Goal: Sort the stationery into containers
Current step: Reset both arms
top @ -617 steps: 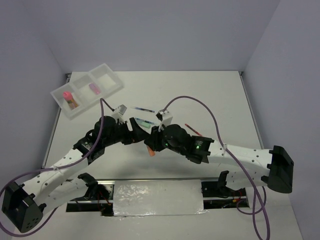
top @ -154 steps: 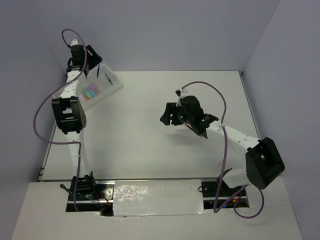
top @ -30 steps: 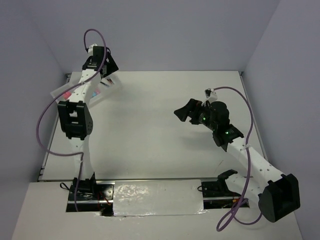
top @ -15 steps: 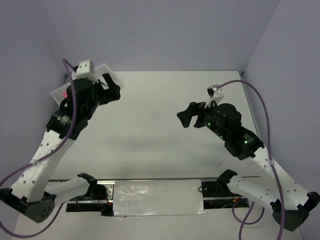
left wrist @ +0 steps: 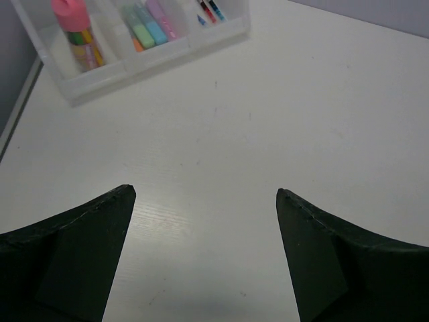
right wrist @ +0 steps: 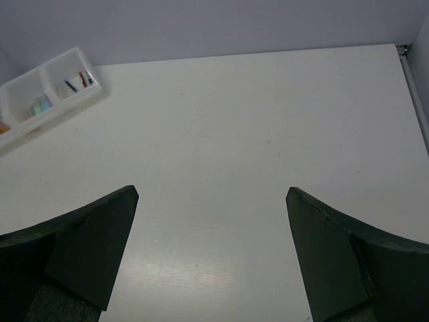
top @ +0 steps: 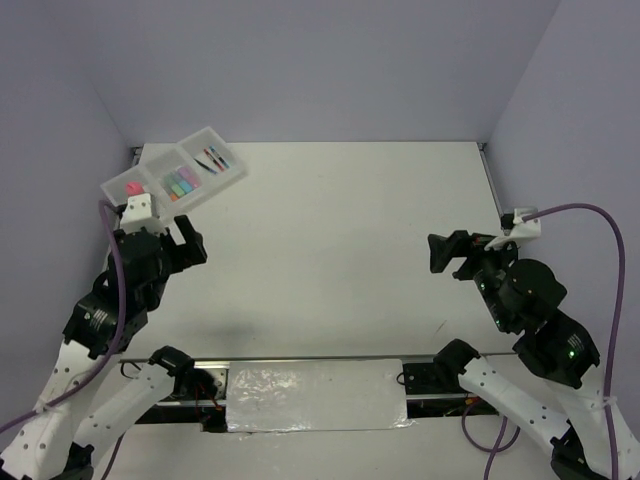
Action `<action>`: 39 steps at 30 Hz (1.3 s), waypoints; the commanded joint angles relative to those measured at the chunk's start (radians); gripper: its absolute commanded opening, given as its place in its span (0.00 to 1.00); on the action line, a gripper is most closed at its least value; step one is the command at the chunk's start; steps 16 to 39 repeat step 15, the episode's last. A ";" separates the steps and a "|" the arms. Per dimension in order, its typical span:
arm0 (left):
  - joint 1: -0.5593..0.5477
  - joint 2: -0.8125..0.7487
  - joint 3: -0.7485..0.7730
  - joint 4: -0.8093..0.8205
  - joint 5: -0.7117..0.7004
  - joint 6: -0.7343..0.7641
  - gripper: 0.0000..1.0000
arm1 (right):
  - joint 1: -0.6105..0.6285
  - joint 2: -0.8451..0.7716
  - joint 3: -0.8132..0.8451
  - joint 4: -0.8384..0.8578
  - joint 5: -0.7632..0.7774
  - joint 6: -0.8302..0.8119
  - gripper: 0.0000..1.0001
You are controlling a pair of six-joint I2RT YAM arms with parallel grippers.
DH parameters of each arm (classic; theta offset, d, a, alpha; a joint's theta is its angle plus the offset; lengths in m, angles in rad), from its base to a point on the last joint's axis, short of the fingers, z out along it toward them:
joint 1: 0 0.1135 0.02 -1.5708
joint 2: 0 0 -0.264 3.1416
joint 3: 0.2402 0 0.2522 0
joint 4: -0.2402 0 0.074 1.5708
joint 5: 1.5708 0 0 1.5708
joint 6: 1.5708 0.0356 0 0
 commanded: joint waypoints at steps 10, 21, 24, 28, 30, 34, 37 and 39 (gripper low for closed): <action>-0.004 -0.147 -0.095 0.021 -0.133 -0.013 0.99 | 0.005 -0.049 -0.040 -0.030 0.040 -0.018 1.00; -0.004 -0.149 -0.093 0.019 -0.142 -0.010 0.99 | 0.007 -0.024 -0.043 -0.032 0.029 -0.009 1.00; -0.004 -0.149 -0.093 0.019 -0.142 -0.010 0.99 | 0.007 -0.024 -0.043 -0.032 0.029 -0.009 1.00; -0.004 -0.149 -0.093 0.019 -0.142 -0.010 0.99 | 0.007 -0.024 -0.043 -0.032 0.029 -0.009 1.00; -0.004 -0.149 -0.093 0.019 -0.142 -0.010 0.99 | 0.007 -0.024 -0.043 -0.032 0.029 -0.009 1.00; -0.004 -0.149 -0.093 0.019 -0.142 -0.010 0.99 | 0.007 -0.024 -0.043 -0.032 0.029 -0.009 1.00; -0.004 -0.149 -0.093 0.019 -0.142 -0.010 0.99 | 0.007 -0.024 -0.043 -0.032 0.029 -0.009 1.00; -0.004 -0.149 -0.093 0.019 -0.142 -0.010 0.99 | 0.007 -0.024 -0.043 -0.032 0.029 -0.009 1.00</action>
